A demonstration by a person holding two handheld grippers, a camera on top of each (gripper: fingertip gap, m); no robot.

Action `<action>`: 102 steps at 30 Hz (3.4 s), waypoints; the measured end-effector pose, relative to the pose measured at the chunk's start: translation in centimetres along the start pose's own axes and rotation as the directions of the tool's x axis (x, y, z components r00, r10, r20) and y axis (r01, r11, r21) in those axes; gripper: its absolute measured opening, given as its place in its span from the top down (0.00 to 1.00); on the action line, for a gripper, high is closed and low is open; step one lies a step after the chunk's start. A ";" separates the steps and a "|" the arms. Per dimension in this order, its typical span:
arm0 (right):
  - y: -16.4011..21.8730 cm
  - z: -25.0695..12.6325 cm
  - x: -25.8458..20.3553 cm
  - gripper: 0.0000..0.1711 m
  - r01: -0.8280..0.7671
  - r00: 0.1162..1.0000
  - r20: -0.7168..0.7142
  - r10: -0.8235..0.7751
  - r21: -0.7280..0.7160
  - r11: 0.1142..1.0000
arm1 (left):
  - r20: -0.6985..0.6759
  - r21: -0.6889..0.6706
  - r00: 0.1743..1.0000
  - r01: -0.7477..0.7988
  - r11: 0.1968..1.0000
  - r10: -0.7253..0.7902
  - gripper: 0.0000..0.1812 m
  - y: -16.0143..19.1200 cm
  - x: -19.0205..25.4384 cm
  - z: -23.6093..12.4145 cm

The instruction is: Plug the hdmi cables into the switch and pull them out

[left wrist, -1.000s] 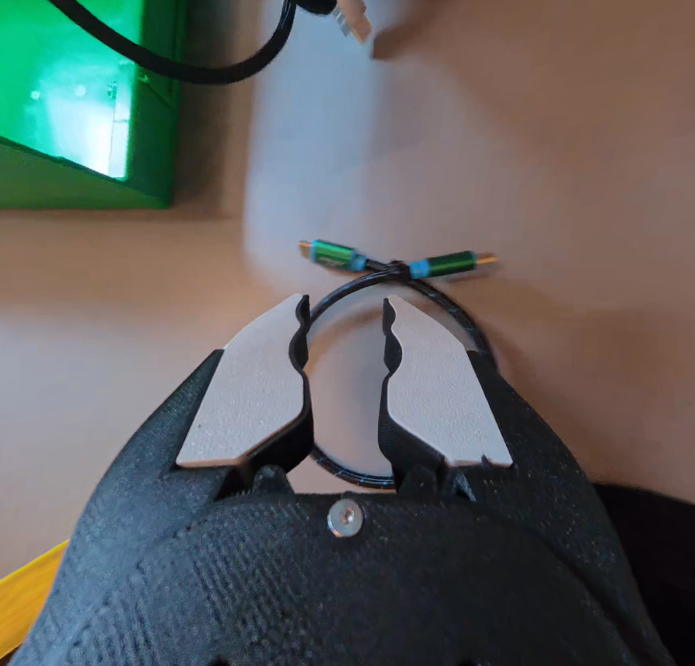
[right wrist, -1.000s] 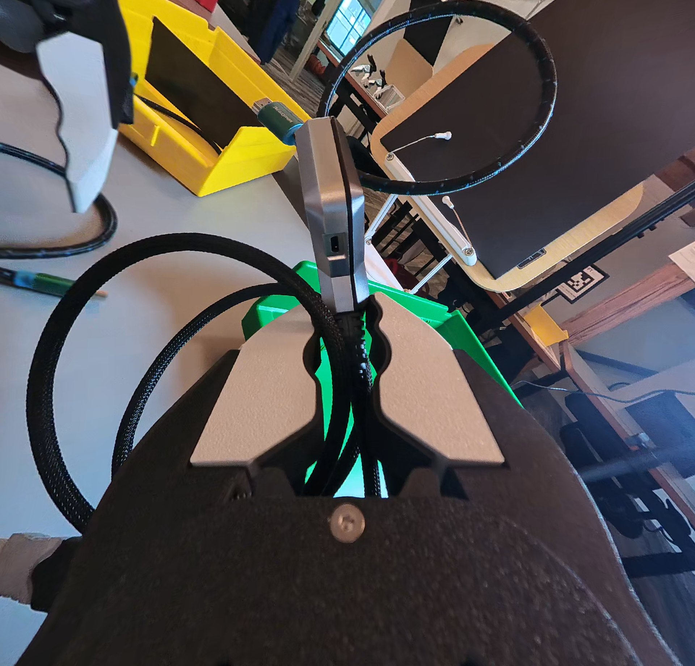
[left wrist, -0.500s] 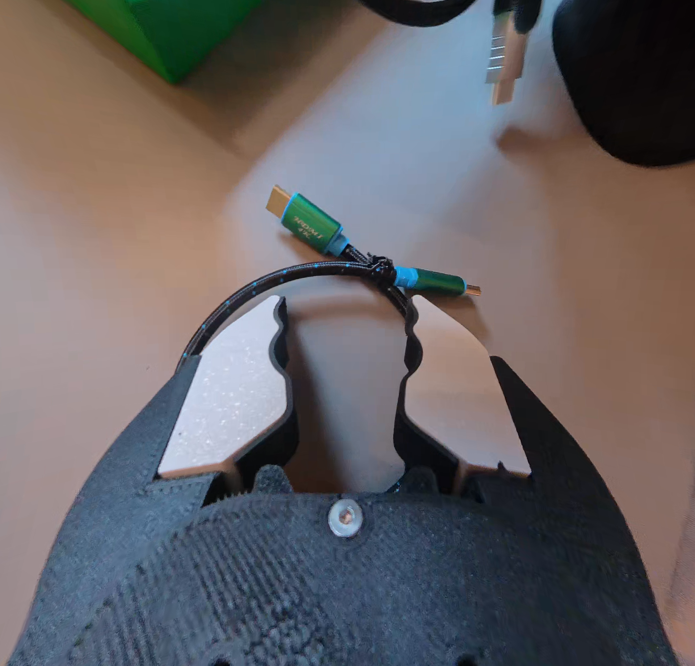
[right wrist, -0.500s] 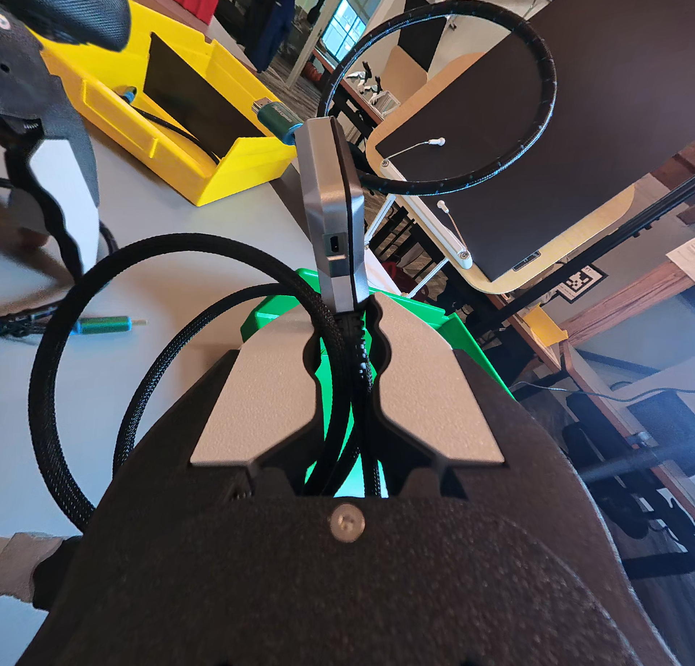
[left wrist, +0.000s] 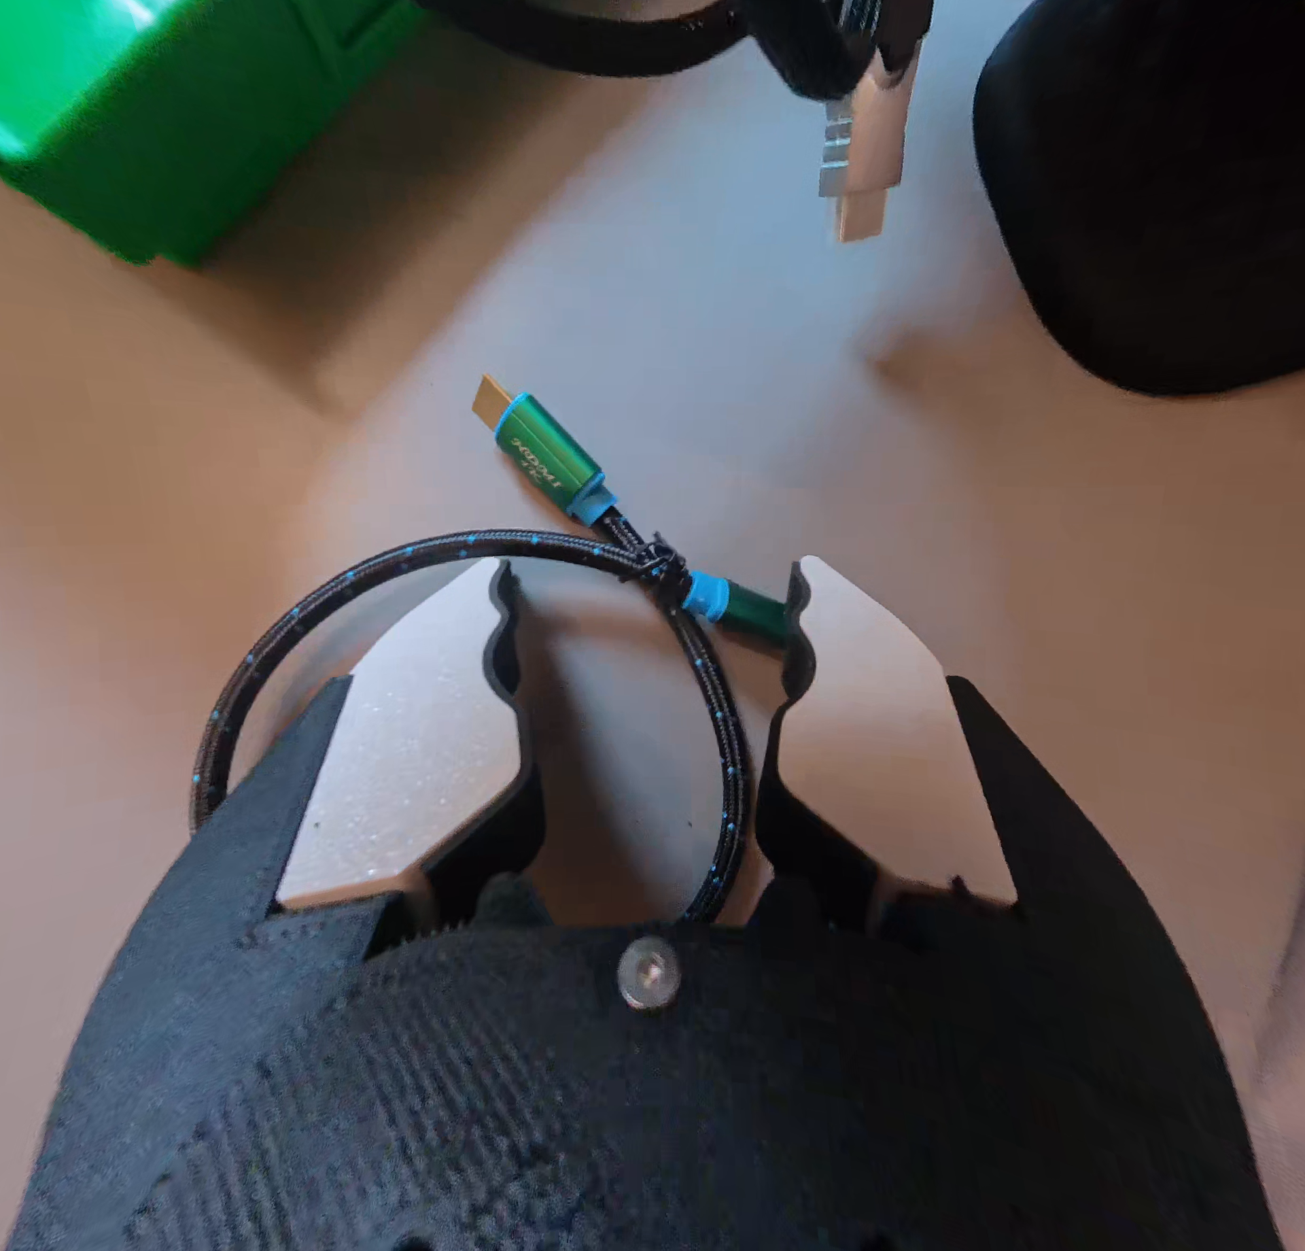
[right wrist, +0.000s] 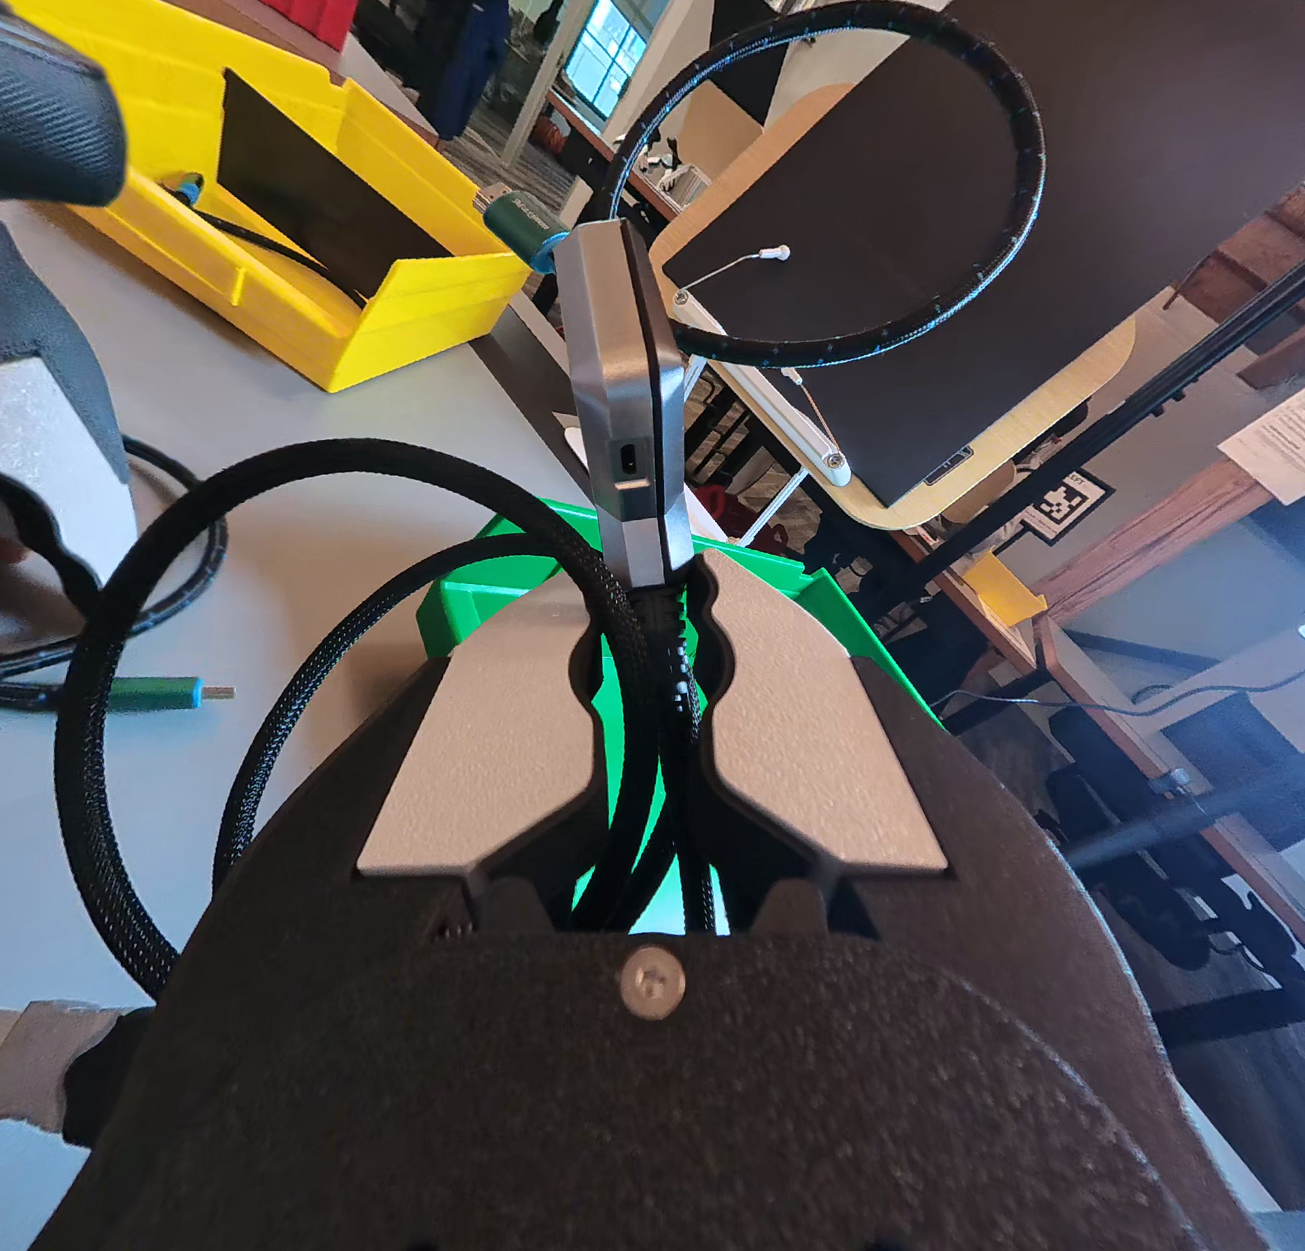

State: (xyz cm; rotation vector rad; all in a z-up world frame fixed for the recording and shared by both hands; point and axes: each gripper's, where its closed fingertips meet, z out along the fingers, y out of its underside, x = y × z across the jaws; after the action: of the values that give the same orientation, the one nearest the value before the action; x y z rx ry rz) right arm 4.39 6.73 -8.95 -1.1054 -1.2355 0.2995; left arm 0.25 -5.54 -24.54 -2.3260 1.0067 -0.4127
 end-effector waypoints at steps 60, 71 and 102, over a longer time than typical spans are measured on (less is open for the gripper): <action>0.8 3.2 -9.3 0.88 0.346 0.929 0.195 -0.315 -0.150 0.926 | 0.711 -0.300 0.334 -0.653 0.696 0.619 0.93 -3.1 -7.3 -12.2; 1.7 3.4 -9.3 0.88 0.403 0.910 0.174 -0.375 -0.169 0.899 | 0.703 -0.200 0.443 -0.629 0.752 0.557 0.93 -2.7 -7.3 -11.3; 1.2 3.5 -8.0 0.88 0.584 0.802 0.020 -0.597 -0.236 0.777 | 0.693 -0.121 0.466 -0.678 0.725 0.551 0.93 -2.6 -7.1 -10.9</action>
State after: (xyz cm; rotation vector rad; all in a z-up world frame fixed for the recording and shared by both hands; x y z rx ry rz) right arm -1.13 3.44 -14.98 -0.8494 -1.5261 -0.3687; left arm -8.25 -2.88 -14.73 -1.5338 1.2413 0.6262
